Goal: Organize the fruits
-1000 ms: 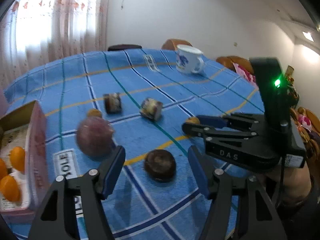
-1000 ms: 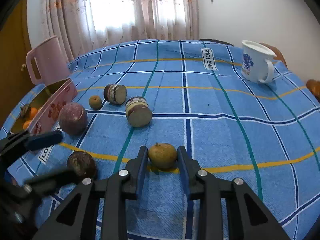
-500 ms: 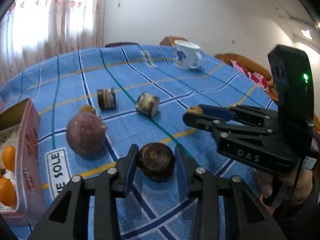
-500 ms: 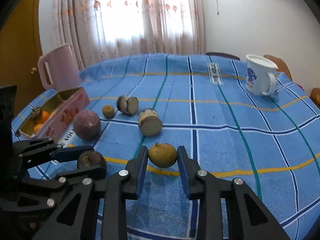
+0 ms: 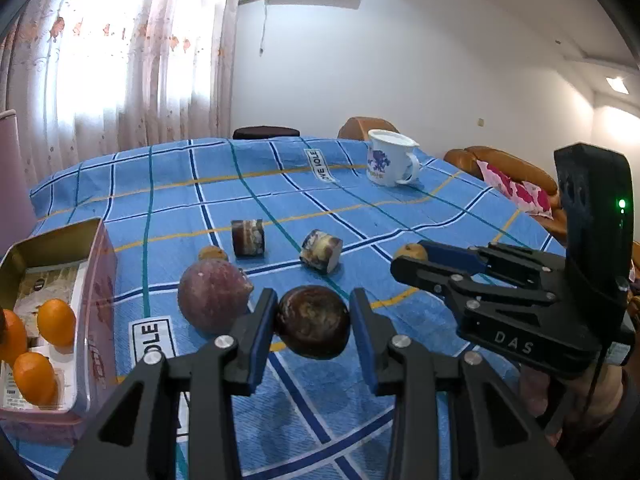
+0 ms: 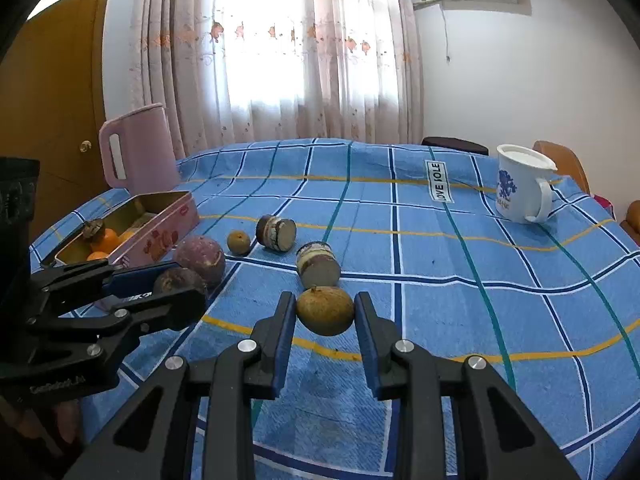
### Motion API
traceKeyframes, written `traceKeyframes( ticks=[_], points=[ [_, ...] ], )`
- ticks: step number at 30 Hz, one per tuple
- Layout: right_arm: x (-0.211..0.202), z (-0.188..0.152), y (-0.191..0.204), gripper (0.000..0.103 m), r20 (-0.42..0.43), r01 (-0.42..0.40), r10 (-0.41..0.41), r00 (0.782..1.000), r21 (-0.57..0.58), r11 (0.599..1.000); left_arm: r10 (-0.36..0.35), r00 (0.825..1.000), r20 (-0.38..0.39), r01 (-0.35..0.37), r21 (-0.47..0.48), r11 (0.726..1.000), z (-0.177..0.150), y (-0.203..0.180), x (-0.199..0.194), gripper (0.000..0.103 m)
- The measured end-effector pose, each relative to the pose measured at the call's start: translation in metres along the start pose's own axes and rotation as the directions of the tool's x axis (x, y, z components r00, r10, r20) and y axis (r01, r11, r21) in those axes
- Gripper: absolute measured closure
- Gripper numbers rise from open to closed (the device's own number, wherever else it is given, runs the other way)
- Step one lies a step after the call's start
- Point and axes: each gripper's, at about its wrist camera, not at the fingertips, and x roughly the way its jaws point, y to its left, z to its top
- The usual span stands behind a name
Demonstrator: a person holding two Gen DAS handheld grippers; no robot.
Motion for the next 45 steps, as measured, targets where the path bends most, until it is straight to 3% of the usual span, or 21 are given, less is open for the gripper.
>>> traceKeyframes(
  ticks=[21,45],
  points=[
    [-0.023,-0.004,0.008,0.071,0.131,-0.015,0.021,0.991,-0.043,0.999,0.027,0.995,0.096,-0.026,-0.015,1.0,-0.001,0.002,-0.014,0.064],
    [-0.04,-0.011,0.01,0.071,0.23,-0.039,0.054,0.972,-0.068,0.997,0.079,0.978,0.195,-0.083,0.01,0.997,-0.003,-0.004,-0.033,0.064]
  ],
)
